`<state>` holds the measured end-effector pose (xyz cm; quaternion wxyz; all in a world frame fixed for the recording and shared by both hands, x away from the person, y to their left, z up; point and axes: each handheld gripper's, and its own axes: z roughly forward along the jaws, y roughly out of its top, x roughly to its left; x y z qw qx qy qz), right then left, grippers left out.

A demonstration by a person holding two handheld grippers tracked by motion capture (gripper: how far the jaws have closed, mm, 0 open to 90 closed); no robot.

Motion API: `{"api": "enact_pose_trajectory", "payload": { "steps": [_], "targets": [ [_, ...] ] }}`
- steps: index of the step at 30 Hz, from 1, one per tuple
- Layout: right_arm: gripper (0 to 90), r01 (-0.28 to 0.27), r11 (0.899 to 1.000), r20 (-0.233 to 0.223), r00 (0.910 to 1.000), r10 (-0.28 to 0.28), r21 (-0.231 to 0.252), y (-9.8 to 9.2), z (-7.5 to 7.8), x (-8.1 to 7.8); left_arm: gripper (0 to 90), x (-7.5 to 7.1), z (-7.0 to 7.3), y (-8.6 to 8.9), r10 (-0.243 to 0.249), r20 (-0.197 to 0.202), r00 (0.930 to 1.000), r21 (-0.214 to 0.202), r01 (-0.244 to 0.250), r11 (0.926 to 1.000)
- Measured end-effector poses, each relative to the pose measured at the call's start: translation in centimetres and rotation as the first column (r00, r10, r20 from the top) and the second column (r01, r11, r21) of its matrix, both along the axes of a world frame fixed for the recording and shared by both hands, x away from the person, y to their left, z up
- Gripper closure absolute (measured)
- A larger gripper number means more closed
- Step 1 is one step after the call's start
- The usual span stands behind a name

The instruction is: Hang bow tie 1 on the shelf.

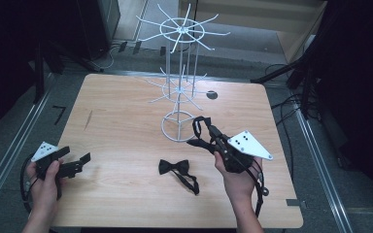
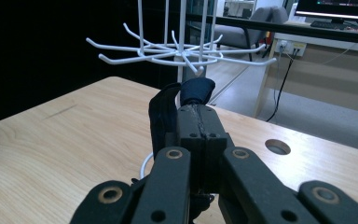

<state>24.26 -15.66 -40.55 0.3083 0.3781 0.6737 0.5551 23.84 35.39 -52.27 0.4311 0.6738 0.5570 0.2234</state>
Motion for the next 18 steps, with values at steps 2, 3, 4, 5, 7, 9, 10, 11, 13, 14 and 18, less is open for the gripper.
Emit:
{"api": "enact_pose_trajectory", "payload": {
  "steps": [2,3,4,5,7,9,10,11,13,14,18],
  "targets": [
    [90.0,-0.001,1.0,0.003,1.0,0.001,0.003,0.1,0.2,0.1,8.3,0.0,0.0,0.0,0.0,0.001,1.0,0.0,0.0,1.0],
    [90.0,-0.002,1.0,0.007,1.0,0.002,0.002,0.1,0.4,0.2,8.3,0.0,0.0,0.0,-0.001,0.0,1.0,0.0,0.001,1.0],
    [90.0,-0.002,1.0,0.008,1.0,0.002,0.006,0.2,0.5,0.2,8.3,0.0,0.0,0.0,0.0,0.001,1.0,0.0,0.0,1.0],
    [90.0,-0.003,1.0,0.012,0.9999,0.003,0.006,0.2,0.6,0.3,8.3,0.0,0.0,0.0,0.0,0.001,1.0,-0.001,0.0,1.0],
    [90.0,-0.004,1.0,0.015,0.9999,0.004,0.006,0.3,0.8,0.4,8.3,0.0,0.0,0.0,-0.001,0.001,1.0,-0.001,0.001,1.0],
    [90.0,-0.006,1.0,0.017,0.9998,0.006,0.009,0.4,1.0,0.5,8.3,0.0,0.0,0.0,-0.002,0.0,1.0,-0.001,0.002,1.0],
    [90.0,-0.006,1.0,0.017,0.9998,0.006,0.009,0.4,1.0,0.5,8.3,0.0,0.0,0.0,-0.002,0.0,1.0,0.0,0.002,1.0],
    [90.0,-0.004,1.0,0.017,0.9999,0.004,0.007,0.4,1.1,0.6,8.3,0.0,0.0,0.0,-0.001,0.001,1.0,0.0,0.001,1.0],
    [90.0,-0.004,1.0,0.02,0.9998,0.004,0.009,0.4,1.2,0.7,8.3,0.0,0.0,0.0,-0.003,-0.002,1.0,-0.001,0.003,1.0],
    [90.0,-0.003,1.0,0.021,0.9998,0.003,0.01,0.4,1.3,0.8,8.2,0.0,0.0,0.0,-0.002,0.0,1.0,-0.001,0.002,1.0],
    [90.0,-0.001,1.0,0.02,0.9998,0.001,0.017,0.5,1.5,1.1,8.3,0.0,0.0,0.0,-0.003,-0.001,1.0,-0.001,0.003,1.0]
  ]
}}
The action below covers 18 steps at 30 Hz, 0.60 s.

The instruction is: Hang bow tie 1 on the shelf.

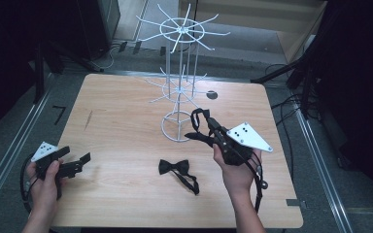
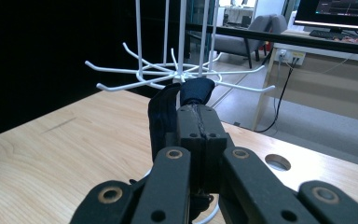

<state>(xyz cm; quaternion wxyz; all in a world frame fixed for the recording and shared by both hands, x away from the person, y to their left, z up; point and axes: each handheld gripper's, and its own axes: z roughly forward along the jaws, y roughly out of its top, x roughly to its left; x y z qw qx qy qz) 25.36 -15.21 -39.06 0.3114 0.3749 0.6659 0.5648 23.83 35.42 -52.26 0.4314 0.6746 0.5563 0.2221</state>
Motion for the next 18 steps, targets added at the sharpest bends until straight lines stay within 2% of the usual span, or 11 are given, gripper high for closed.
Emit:
{"api": "enact_pose_trajectory", "payload": {
  "steps": [18],
  "targets": [
    [90.0,-0.01,1.0,-0.015,0.9998,0.011,0.026,0.0,0.2,2.0,8.2,0.0,0.0,0.0,0.001,0.001,1.0,-0.004,-0.001,1.0]
  ]
}}
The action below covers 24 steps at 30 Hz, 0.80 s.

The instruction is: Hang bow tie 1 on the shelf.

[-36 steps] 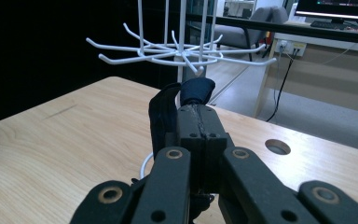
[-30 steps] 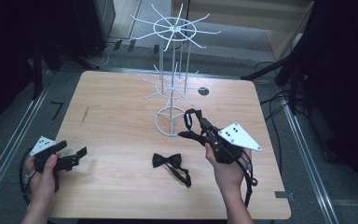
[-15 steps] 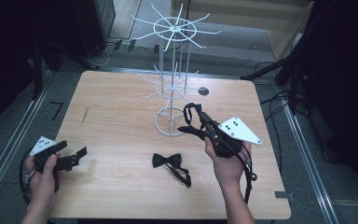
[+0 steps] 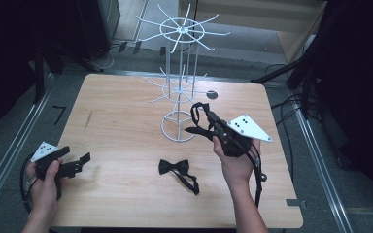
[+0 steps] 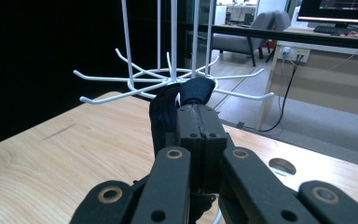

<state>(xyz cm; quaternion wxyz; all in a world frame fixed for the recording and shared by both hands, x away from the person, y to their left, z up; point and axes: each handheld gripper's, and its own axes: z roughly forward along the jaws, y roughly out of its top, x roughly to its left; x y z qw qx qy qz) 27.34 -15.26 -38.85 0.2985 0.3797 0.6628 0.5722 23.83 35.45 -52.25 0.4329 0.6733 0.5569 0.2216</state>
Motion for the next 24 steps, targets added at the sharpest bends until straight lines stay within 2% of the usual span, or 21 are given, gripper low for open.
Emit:
{"api": "enact_pose_trajectory", "payload": {
  "steps": [7,24],
  "targets": [
    [90.0,-0.001,1.0,-0.011,0.9999,0.001,0.002,-0.1,-0.1,0.8,8.3,0.0,0.0,0.0,0.0,0.003,1.0,-0.001,0.0,1.0],
    [90.0,0.006,1.0,-0.061,0.9981,-0.006,0.004,0.3,-1.4,2.7,8.3,0.0,0.0,0.0,0.001,0.002,1.0,-0.003,-0.001,1.0]
  ]
}}
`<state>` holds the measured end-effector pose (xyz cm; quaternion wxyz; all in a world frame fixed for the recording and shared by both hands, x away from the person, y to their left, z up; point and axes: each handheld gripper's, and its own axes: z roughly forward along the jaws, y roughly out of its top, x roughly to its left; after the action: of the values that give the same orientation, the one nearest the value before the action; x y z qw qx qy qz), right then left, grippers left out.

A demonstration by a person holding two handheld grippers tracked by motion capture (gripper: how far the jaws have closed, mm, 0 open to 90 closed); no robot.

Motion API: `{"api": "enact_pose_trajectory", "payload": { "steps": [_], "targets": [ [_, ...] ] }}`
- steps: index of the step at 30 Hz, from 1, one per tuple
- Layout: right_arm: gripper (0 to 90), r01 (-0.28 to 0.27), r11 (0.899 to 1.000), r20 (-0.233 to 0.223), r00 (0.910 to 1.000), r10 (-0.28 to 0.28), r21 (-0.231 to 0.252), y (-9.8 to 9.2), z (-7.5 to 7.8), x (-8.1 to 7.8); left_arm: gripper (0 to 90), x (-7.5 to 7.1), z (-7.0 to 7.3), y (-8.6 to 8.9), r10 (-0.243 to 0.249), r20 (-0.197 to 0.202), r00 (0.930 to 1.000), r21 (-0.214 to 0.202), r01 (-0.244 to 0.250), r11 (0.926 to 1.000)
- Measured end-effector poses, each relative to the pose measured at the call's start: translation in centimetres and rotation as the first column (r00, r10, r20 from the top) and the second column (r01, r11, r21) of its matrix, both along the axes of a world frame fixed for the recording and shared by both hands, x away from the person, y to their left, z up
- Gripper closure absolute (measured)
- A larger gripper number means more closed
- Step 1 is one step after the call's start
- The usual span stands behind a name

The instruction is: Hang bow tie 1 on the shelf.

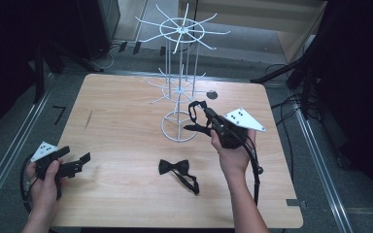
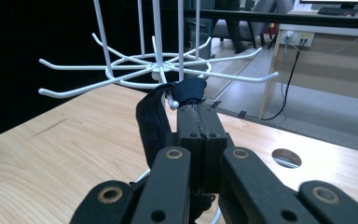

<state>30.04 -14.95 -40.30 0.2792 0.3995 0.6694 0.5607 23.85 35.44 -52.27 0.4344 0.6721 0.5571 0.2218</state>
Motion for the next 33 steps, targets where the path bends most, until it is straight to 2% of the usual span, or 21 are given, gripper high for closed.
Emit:
{"api": "enact_pose_trajectory", "payload": {
  "steps": [15,33],
  "targets": [
    [90.0,0.002,1.0,-0.033,0.9994,-0.001,0.031,0.4,-1.2,1.1,8.3,0.0,0.0,0.0,0.0,0.001,1.0,0.0,0.0,1.0],
    [90.0,0.006,1.0,-0.055,0.9985,-0.005,0.029,1.3,-2.0,2.1,8.3,0.0,0.0,0.0,0.001,0.003,1.0,-0.001,-0.001,1.0]
  ]
}}
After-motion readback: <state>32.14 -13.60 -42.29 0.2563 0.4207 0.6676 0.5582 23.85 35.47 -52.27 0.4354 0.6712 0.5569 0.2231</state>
